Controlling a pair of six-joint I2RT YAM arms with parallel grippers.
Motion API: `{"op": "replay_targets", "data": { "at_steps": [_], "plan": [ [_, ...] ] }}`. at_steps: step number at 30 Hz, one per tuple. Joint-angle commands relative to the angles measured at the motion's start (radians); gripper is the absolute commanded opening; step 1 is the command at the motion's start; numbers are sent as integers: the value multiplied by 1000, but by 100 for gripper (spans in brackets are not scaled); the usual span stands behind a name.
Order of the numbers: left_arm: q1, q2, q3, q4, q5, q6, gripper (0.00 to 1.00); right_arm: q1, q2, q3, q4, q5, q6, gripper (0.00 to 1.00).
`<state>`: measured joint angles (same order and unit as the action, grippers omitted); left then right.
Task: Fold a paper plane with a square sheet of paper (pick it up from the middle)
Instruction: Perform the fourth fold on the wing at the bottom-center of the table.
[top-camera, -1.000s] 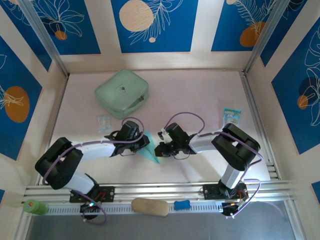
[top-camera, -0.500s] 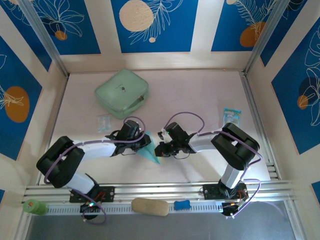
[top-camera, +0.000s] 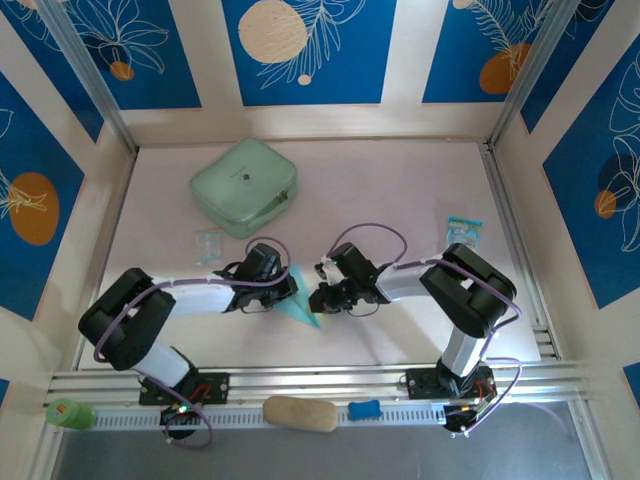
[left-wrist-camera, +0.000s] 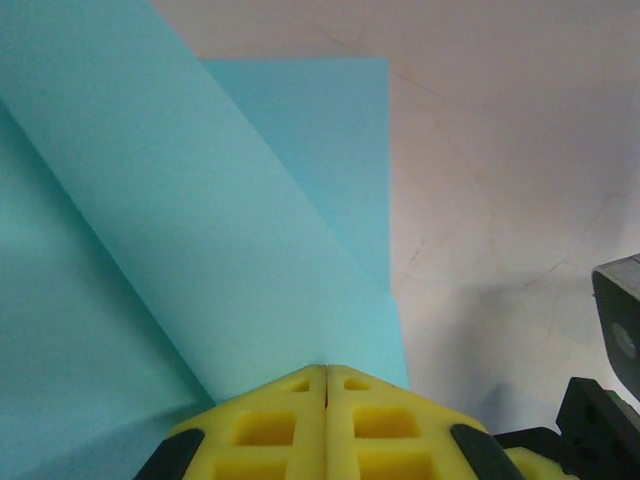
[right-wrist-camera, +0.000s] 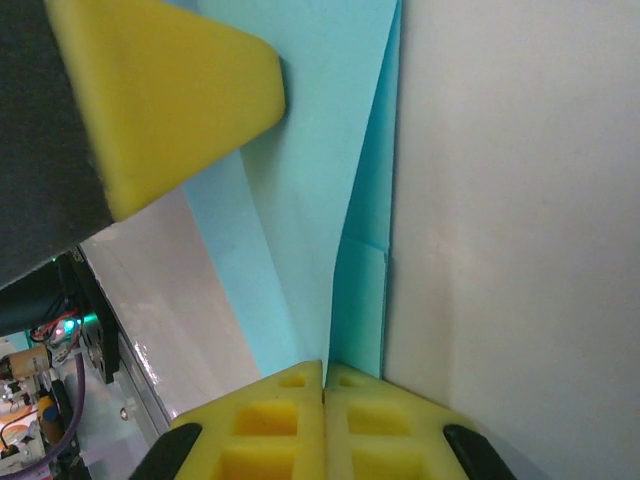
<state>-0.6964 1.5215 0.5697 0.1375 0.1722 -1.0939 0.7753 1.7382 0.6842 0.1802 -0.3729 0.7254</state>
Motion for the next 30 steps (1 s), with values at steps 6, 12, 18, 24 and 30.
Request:
{"op": "replay_targets", "data": {
  "at_steps": [6,12,18,24,30],
  "plan": [
    [-6,21,1,-40,-21,20,5,-7,34,20,-73,-25,-14,4],
    [-6,41,16,-25,3,32,6,-5,40,21,-81,-23,-9,4],
    [-4,46,26,-2,24,52,9,-7,46,22,-89,-20,-7,4],
    [-5,69,27,34,54,56,11,-7,50,23,-94,-17,-6,4],
    [-4,47,28,48,59,73,12,-8,54,21,-98,-15,-4,5]
  ]
}}
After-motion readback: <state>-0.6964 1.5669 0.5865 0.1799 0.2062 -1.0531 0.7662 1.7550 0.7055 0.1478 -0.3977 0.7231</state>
